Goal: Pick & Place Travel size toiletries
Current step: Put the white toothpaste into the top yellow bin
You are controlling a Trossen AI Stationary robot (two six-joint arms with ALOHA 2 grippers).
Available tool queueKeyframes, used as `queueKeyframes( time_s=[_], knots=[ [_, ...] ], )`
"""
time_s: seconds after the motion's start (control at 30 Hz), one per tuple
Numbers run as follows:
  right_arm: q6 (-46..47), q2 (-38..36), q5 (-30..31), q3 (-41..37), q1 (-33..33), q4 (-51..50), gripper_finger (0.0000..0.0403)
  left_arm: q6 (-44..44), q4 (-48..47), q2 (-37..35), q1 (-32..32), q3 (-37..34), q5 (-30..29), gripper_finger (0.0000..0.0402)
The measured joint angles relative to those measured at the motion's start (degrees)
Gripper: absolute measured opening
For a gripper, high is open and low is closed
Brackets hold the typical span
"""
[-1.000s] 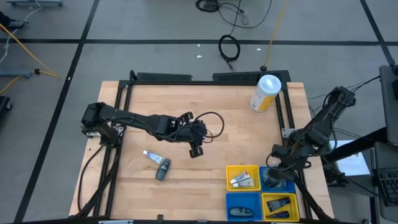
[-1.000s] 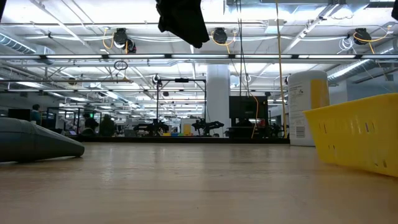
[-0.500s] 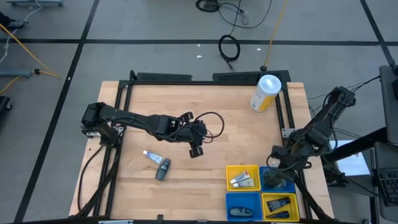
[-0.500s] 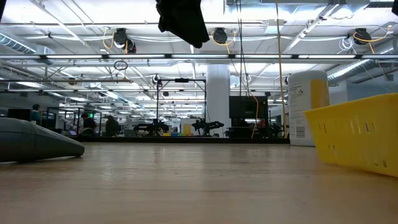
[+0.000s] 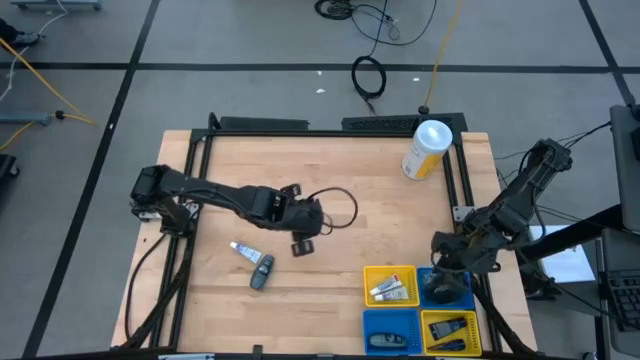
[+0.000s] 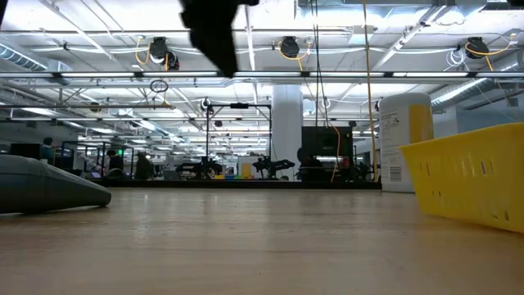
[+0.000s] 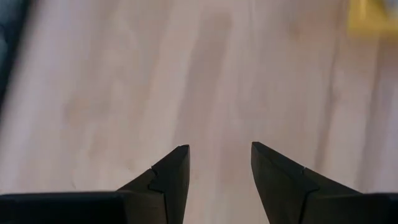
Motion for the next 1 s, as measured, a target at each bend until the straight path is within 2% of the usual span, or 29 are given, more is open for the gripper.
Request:
queueKeyframes(
  time_s=[0.1, 0.27, 0.43, 0.57, 0.73, 0.83, 1.0],
  knots=[
    [-4.4, 0.0, 6.1, 0.0, 0.0, 3.6, 0.0167, -4.3, -6.2, 0.0, -1.4, -0.1, 3.3, 0.017],
    [-16.8, 0.4, 17.7, 0.0, 0.0, 8.3, 0.0167, -12.1, -12.0, 0.1, -5.6, -0.9, 4.5, 0.017],
    [-25.6, 3.0, 23.4, 0.0, -0.1, 12.0, 0.0167, -19.4, -17.8, 0.1, -10.9, -0.9, 2.8, 0.017],
    [-32.7, 6.6, 25.1, 0.0, -1.8, 15.6, 0.0167, -20.9, -25.8, 0.3, -15.0, -0.9, -2.2, 0.017],
    [-40.3, 11.7, 24.7, 0.0, -4.6, 23.3, 0.0167, -15.3, -30.2, 0.5, -18.3, -2.8, -3.9, 0.017],
    [-44.2, 14.6, 24.7, 0.0, -5.4, 27.6, 0.0167, -14.0, -32.3, 0.5, -18.5, -7.3, -3.2, 0.0162],
    [-49.5, 17.5, 23.7, 0.0, -5.7, 32.5, 0.0167, -13.9, -32.3, 0.5, -17.8, -16.3, 2.2, 0.0127]
  ],
)
